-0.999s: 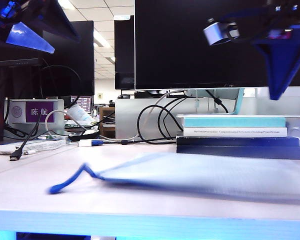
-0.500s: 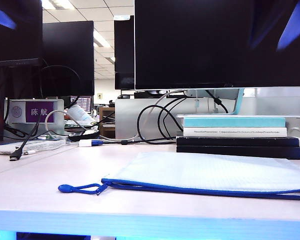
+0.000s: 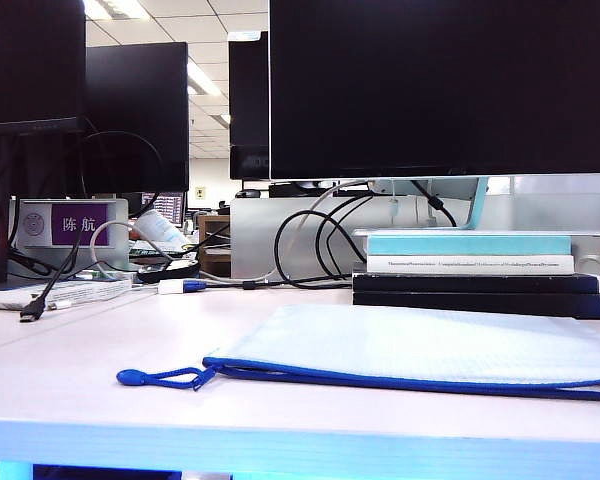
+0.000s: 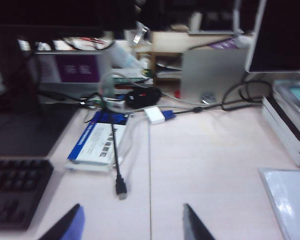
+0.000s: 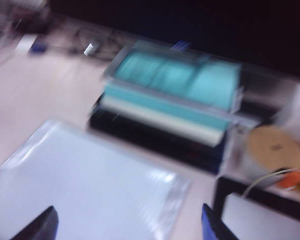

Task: Pick up the transparent plastic file bag with a blue zipper and open its zipper.

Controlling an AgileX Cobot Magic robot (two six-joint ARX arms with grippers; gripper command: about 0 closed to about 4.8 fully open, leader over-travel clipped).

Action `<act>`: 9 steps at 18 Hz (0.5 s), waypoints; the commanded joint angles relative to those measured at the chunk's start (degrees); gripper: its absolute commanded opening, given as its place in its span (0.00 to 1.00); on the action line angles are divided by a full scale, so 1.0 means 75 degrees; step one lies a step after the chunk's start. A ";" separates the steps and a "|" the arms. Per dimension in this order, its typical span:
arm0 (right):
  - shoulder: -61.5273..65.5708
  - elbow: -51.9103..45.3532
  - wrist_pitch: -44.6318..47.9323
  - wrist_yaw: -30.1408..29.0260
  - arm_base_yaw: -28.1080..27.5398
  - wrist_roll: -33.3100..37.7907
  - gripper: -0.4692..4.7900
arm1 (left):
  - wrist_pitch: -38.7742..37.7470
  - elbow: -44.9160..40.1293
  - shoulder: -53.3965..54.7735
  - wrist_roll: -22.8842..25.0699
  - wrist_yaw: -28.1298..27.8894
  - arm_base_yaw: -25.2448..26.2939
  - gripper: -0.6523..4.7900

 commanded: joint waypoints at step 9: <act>-0.4570 -0.5289 0.5534 0.0484 -0.0003 0.0778 0.40 | 0.1378 -0.2693 -0.2760 -0.1160 -0.0664 0.0175 0.50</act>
